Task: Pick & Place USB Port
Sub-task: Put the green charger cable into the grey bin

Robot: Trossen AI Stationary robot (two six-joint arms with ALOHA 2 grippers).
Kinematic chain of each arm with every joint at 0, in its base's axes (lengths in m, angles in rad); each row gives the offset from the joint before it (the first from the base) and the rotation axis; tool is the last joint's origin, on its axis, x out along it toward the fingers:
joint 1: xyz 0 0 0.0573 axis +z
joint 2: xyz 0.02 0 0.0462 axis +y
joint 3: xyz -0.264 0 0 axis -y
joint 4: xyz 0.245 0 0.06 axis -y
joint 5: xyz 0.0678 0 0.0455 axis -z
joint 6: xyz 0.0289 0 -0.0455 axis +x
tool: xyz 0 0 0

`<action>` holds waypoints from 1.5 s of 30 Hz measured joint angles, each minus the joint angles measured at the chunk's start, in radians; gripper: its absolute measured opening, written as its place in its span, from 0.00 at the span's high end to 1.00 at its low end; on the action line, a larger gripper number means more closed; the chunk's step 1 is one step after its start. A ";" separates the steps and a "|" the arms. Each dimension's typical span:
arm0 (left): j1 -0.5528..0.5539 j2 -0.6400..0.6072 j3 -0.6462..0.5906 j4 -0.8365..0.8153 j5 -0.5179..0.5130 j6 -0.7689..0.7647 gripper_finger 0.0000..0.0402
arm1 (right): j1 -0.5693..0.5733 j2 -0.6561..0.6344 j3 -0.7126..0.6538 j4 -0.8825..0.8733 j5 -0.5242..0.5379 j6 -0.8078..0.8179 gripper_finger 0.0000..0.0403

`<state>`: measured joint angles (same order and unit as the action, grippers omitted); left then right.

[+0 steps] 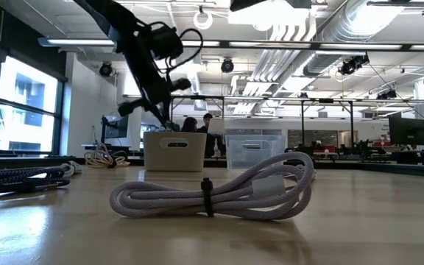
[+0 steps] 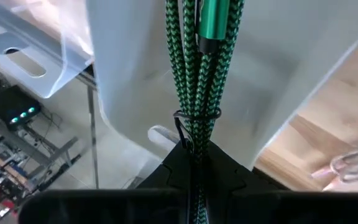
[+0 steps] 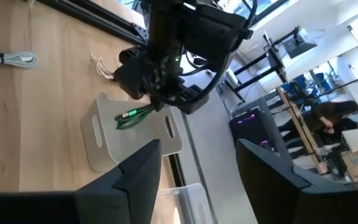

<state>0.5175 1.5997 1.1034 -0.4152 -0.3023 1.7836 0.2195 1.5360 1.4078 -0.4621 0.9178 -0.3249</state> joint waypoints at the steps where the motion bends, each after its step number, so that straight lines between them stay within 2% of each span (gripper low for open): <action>1: 0.000 0.007 0.000 0.008 0.000 0.000 0.96 | -0.005 0.000 0.000 -0.005 -0.011 0.008 0.50; 7: 0.000 0.023 0.000 0.012 -0.014 -0.018 0.95 | -0.028 0.000 0.000 -0.036 -0.031 0.040 0.50; 14: 0.000 0.023 0.000 0.028 -0.076 -0.083 0.94 | -0.045 0.000 0.000 -0.038 -0.057 0.037 0.50; 19: 0.000 0.023 0.000 0.082 -0.098 -0.120 0.94 | -0.050 0.000 0.000 -0.039 -0.062 0.037 0.50; 23: -0.014 0.022 0.000 0.078 -0.172 -0.103 0.94 | -0.050 0.000 0.000 -0.039 -0.062 0.037 0.50; 29: -0.050 0.021 0.000 0.064 -0.229 -0.021 0.94 | -0.050 0.000 0.000 -0.042 -0.066 0.038 0.50; 34: -0.060 0.021 0.000 0.081 -0.254 -0.076 0.93 | -0.050 0.000 0.000 -0.049 -0.115 0.052 0.50; 38: -0.060 0.021 0.000 0.124 -0.291 -0.165 0.89 | -0.050 0.000 0.000 -0.055 -0.119 0.059 0.50; 45: -0.060 0.021 0.000 0.104 -0.292 -0.218 0.77 | -0.050 0.000 0.000 -0.055 -0.118 0.059 0.50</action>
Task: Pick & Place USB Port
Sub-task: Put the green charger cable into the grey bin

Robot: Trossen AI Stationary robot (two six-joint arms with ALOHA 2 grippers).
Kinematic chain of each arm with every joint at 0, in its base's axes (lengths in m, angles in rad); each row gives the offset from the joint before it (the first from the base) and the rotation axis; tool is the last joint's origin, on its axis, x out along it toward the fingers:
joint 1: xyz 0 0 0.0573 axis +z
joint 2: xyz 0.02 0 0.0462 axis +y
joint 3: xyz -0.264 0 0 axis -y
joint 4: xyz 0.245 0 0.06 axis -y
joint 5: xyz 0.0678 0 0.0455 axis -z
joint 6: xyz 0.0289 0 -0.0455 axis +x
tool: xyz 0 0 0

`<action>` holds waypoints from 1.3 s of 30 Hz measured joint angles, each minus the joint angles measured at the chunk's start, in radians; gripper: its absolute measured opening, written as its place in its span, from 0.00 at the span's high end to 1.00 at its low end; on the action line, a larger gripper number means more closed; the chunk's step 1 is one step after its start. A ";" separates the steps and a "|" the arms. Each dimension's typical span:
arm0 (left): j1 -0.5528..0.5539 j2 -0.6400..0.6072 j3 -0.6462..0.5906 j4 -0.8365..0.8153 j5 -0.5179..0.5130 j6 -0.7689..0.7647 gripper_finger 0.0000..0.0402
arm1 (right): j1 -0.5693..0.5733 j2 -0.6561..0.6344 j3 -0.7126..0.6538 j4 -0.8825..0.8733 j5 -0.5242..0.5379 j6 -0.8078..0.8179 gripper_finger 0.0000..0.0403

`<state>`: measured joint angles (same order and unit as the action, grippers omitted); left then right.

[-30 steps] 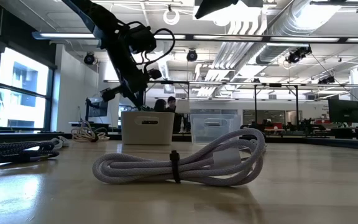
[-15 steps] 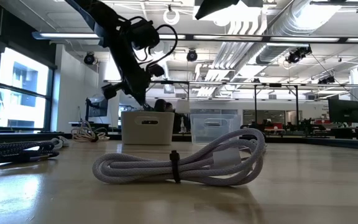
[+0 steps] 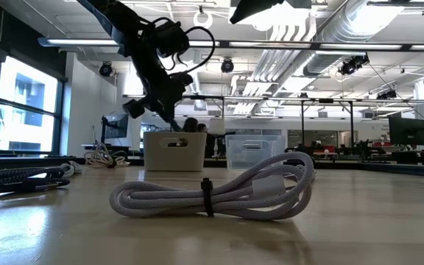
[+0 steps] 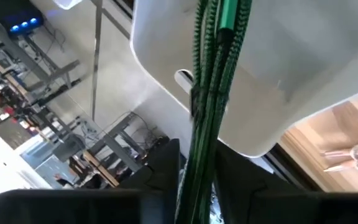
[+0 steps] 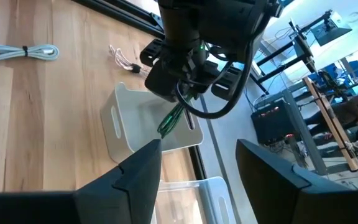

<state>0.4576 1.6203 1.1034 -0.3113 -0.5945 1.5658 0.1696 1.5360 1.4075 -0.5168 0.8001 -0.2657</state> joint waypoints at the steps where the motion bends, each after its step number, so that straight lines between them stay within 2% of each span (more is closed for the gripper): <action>1: 0.000 0.000 0.000 -0.007 0.000 0.000 0.75 | 0.000 0.000 0.000 0.000 0.000 0.000 0.50; 6: 0.000 0.000 0.000 -0.058 0.000 0.000 0.66 | 0.000 0.000 0.000 -0.003 0.002 0.000 0.50; 11: -0.015 0.000 0.000 -0.064 -0.004 -0.053 0.62 | 0.000 0.000 0.000 -0.012 0.016 0.000 0.51; 22: -0.107 0.000 0.000 -0.052 -0.019 -0.069 0.61 | 0.000 0.000 0.000 -0.020 0.019 0.001 0.51; 31: -0.105 0.000 0.000 -0.096 0.091 -0.285 0.61 | 0.000 0.000 0.000 -0.081 0.016 0.064 0.51; 39: -0.072 0.000 0.000 -0.047 0.099 -0.292 0.62 | 0.000 0.000 0.000 -0.087 0.012 0.075 0.51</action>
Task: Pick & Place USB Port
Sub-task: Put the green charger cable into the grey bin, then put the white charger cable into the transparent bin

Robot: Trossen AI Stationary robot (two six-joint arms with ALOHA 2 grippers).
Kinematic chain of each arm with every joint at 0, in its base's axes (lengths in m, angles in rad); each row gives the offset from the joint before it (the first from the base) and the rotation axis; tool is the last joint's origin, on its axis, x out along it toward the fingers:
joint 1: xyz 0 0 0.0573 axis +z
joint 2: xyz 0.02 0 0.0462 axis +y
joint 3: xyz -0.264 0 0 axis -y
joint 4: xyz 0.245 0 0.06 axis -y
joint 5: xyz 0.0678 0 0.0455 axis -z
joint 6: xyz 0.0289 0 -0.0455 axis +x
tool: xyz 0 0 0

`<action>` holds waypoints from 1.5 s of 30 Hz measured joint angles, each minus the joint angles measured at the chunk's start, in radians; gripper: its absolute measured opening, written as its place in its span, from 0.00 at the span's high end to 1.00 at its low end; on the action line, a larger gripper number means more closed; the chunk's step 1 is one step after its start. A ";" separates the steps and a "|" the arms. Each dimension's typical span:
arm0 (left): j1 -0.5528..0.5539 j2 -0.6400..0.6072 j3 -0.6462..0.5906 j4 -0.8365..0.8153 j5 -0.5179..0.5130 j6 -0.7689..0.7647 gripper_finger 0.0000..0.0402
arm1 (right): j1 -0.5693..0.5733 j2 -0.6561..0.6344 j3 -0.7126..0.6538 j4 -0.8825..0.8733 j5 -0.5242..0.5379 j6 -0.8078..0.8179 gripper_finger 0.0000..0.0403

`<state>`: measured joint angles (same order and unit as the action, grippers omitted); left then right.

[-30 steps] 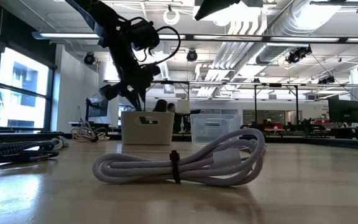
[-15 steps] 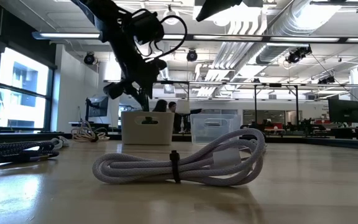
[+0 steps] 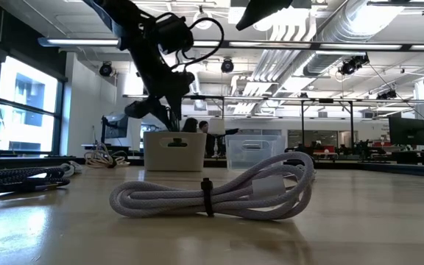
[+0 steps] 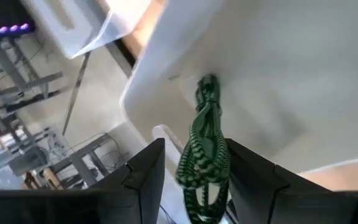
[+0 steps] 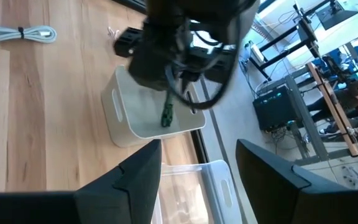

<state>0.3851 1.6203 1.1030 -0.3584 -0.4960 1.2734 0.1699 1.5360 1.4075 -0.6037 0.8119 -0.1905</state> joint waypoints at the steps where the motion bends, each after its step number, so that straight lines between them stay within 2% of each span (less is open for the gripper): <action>1: 0.017 0.000 0.000 0.013 0.008 0.000 0.62 | 0.000 0.000 0.000 0.000 0.000 0.001 0.51; 8: 0.135 0.000 0.000 0.062 0.055 -0.081 0.62 | 0.000 0.000 0.000 -0.012 -0.011 0.017 0.51; 15: 0.137 0.000 -0.001 -0.018 0.269 -0.184 0.62 | 0.000 0.000 0.000 -0.037 -0.037 0.035 0.51; 19: 0.085 0.000 -0.001 -0.047 0.245 -0.205 0.62 | 0.000 0.000 0.000 -0.037 -0.037 0.035 0.51; 26: 0.000 0.000 -0.001 -0.086 0.094 -0.128 0.62 | 0.000 0.000 0.000 -0.036 -0.037 0.034 0.51; 28: -0.008 0.000 0.009 -0.097 0.081 -0.135 0.62 | 0.000 0.000 0.000 -0.036 -0.037 0.034 0.51; 37: -0.006 0.000 0.083 -0.155 0.172 -0.209 0.62 | 0.000 0.000 0.000 -0.050 -0.037 0.036 0.51; 42: -0.006 0.000 0.137 -0.236 0.175 -0.215 0.62 | 0.000 0.000 0.000 -0.053 -0.038 0.037 0.51; 45: -0.006 0.000 0.175 -0.289 0.254 -0.242 0.62 | 0.000 0.000 0.000 -0.065 -0.037 0.037 0.51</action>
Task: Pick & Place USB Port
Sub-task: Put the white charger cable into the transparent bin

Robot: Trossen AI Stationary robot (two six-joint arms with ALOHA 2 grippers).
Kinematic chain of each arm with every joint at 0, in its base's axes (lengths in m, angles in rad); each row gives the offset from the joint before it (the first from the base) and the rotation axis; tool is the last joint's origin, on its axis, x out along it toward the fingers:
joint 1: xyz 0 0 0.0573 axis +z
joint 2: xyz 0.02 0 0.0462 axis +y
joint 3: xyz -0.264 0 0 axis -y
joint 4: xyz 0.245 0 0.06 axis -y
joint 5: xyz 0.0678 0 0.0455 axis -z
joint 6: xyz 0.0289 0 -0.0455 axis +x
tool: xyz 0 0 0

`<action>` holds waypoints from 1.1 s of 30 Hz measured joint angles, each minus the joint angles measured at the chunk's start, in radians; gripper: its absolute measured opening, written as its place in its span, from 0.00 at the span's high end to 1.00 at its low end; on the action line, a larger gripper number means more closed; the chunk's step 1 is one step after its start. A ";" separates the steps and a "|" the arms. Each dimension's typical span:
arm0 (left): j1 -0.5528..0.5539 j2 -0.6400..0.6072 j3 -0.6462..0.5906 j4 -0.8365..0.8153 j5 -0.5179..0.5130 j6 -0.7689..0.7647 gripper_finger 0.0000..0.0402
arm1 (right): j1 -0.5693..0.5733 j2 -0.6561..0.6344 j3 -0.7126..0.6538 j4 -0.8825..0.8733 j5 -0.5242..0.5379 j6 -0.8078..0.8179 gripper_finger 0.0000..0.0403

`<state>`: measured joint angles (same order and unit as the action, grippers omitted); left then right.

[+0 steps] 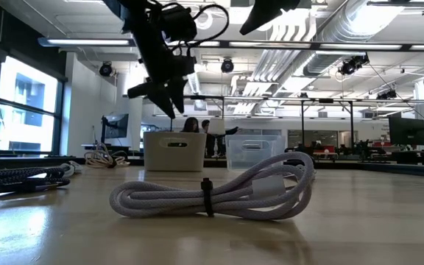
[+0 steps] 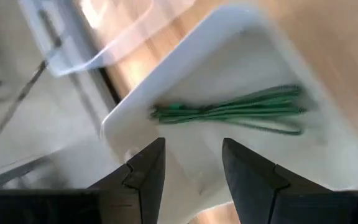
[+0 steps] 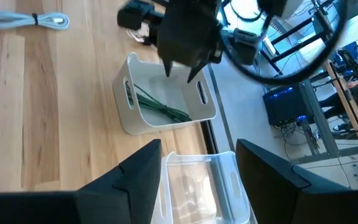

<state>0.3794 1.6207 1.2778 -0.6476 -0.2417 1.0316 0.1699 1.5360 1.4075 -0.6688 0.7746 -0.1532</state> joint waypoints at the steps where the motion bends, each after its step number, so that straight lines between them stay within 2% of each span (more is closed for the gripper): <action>1: 0.000 0.000 0.011 -0.012 0.017 -0.005 0.62 | 0.000 0.000 0.000 -0.006 0.000 0.000 0.51; 7: 0.000 0.000 0.049 -0.098 -0.001 -0.017 0.62 | 0.000 0.000 -0.015 -0.084 -0.002 -0.011 0.51; 9: 0.000 0.000 0.062 -0.163 0.000 -0.024 0.62 | 0.000 0.000 -0.015 -0.160 -0.041 -0.032 0.51; 15: 0.000 0.000 0.072 -0.361 0.008 -0.049 0.62 | -0.007 0.000 -0.016 -0.275 -0.426 -0.023 0.51; 18: 0.000 0.000 0.072 -0.459 0.053 -0.096 0.62 | -0.002 0.000 -0.016 -0.278 -0.551 -0.034 0.51; 26: -0.001 0.000 0.072 -0.554 0.227 -0.225 0.62 | 0.006 0.022 -0.016 -0.360 -0.550 -0.077 0.51; 33: -0.019 0.000 0.072 -0.561 0.288 -0.303 0.62 | 0.000 0.105 -0.016 -0.368 -0.609 -0.078 0.51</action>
<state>0.3599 1.6207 1.3499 -1.2083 0.0465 0.7288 0.1699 1.6413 1.3914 -1.0363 0.1651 -0.2315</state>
